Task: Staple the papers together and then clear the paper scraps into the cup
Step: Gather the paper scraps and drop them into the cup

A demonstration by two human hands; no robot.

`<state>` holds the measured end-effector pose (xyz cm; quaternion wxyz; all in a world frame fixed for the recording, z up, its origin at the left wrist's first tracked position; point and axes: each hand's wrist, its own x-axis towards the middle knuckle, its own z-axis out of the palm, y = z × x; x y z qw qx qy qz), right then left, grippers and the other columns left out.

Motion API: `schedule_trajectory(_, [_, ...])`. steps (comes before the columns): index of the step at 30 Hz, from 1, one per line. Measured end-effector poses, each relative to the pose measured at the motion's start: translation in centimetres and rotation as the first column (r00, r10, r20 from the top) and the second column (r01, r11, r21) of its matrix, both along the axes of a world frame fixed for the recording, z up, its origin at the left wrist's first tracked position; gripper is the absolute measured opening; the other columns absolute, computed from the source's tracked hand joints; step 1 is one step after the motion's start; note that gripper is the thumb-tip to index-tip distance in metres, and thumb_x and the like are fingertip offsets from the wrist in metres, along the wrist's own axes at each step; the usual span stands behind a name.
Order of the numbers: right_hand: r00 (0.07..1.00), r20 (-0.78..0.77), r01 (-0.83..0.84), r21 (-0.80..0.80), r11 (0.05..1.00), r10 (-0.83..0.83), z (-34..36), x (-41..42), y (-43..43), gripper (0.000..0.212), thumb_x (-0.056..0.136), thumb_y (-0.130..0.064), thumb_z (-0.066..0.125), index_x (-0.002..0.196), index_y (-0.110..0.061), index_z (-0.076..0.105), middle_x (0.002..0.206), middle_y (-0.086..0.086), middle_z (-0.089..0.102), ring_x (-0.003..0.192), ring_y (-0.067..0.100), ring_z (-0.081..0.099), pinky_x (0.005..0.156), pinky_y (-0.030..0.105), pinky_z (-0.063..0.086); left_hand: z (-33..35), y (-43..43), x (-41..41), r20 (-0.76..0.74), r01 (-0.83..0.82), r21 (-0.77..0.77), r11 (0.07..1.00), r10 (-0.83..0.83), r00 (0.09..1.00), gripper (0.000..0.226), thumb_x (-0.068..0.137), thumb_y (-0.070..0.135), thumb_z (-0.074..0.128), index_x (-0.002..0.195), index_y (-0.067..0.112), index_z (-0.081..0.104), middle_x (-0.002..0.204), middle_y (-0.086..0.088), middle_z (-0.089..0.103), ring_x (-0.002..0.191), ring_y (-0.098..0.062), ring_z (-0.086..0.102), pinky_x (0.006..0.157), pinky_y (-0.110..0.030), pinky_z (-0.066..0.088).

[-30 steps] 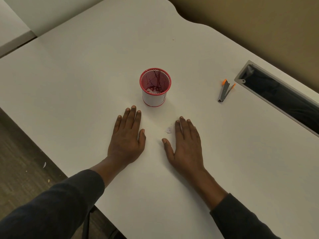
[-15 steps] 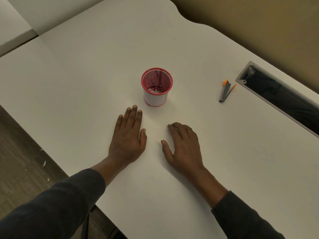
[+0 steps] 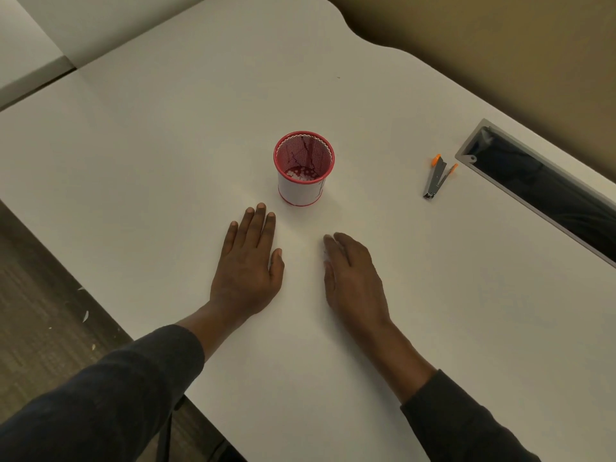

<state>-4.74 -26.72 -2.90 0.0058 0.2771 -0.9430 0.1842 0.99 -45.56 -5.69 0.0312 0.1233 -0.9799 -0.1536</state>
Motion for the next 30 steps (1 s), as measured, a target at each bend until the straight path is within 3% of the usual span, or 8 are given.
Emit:
schedule_trajectory(2, [0.997,-0.010,-0.071,0.081,0.994,0.072,0.2,-0.1,-0.1,0.058,0.082,0.001,0.073,0.137,-0.004,0.056,0.135,0.020,0.059,0.123,0.036,0.059,0.097,0.043,0.055,0.0,0.0,0.0,-0.003,0.001,0.001,1.000,-0.001,1.000,0.066,0.101,0.037,0.028,0.161,0.010,0.019,0.170,-0.008,0.011,0.158,-0.023,0.006,0.128,-0.046,0.012])
schedule_trajectory(5, [0.976,-0.113,-0.167,0.143,0.976,0.184,0.9,-0.5,0.0,0.059,0.067,0.008,0.079,0.124,0.001,0.064,0.114,0.019,0.067,0.098,0.036,0.067,0.068,0.033,0.059,-0.1,0.0,0.0,-0.007,0.005,-0.001,1.000,-0.005,1.000,0.066,0.101,0.036,0.030,0.161,0.010,0.019,0.170,-0.009,0.011,0.158,-0.023,0.006,0.128,-0.047,0.013])
schedule_trajectory(8, [0.946,-0.175,-0.230,0.231,0.945,0.273,1.6,-1.4,0.0,0.058,0.053,0.011,0.080,0.110,0.002,0.070,0.092,0.013,0.067,0.076,0.030,0.064,0.048,0.025,0.043,-0.1,0.0,0.0,-0.028,0.007,0.003,1.000,-0.006,1.000,0.065,0.100,0.035,0.031,0.160,0.008,0.023,0.169,-0.010,0.015,0.158,-0.024,0.009,0.127,-0.048,0.015])
schedule_trajectory(12, [0.917,-0.191,-0.283,0.303,0.910,0.349,2.0,-2.2,-0.2,0.040,0.049,0.013,0.071,0.085,-0.003,0.067,0.078,0.009,0.059,0.063,0.026,0.054,0.048,0.027,0.022,-0.1,0.0,0.1,-0.041,0.008,0.000,1.000,-0.008,0.999,0.065,0.100,0.035,0.030,0.159,0.008,0.025,0.169,-0.011,0.017,0.157,-0.025,0.011,0.127,-0.048,0.016])
schedule_trajectory(22, [0.933,-0.088,-0.311,0.284,0.907,0.348,2.4,-2.9,-0.5,0.031,0.058,0.015,0.064,0.082,-0.006,0.059,0.079,0.009,0.057,0.067,0.027,0.051,0.048,0.030,0.022,-0.2,0.0,0.0,-0.017,0.007,-0.001,1.000,-0.007,1.000,0.066,0.101,0.036,0.029,0.160,0.009,0.020,0.170,-0.010,0.012,0.158,-0.023,0.007,0.128,-0.047,0.014])
schedule_trajectory(24, [0.958,-0.029,-0.273,0.208,0.939,0.285,2.0,-3.2,-0.2,0.022,0.074,0.008,0.062,0.089,-0.007,0.059,0.085,0.007,0.056,0.074,0.026,0.049,0.051,0.030,0.030,-0.2,0.0,0.0,-0.010,0.005,0.001,1.000,-0.005,1.000,0.066,0.101,0.037,0.028,0.161,0.010,0.020,0.170,-0.009,0.011,0.158,-0.023,0.006,0.128,-0.047,0.014])
schedule_trajectory(27, [0.980,0.183,-0.052,-0.120,0.991,0.074,2.6,-3.6,0.1,0.012,0.089,-0.005,0.061,0.094,-0.013,0.068,0.088,0.000,0.063,0.080,0.018,0.058,0.066,0.028,0.046,-0.1,0.0,0.0,-0.005,0.001,0.003,1.000,-0.001,1.000,0.066,0.101,0.037,0.029,0.161,0.010,0.019,0.170,-0.009,0.010,0.158,-0.023,0.005,0.128,-0.047,0.014])
schedule_trajectory(30, [0.813,0.571,0.336,-0.294,0.895,-0.118,3.8,-4.2,0.4,0.014,0.091,-0.011,0.065,0.091,-0.021,0.074,0.084,-0.008,0.073,0.080,0.006,0.067,0.074,0.014,0.049,0.0,0.1,0.0,-0.004,0.001,0.006,1.000,-0.001,1.000,0.066,0.101,0.036,0.030,0.161,0.010,0.019,0.170,-0.009,0.011,0.158,-0.023,0.005,0.128,-0.047,0.014])
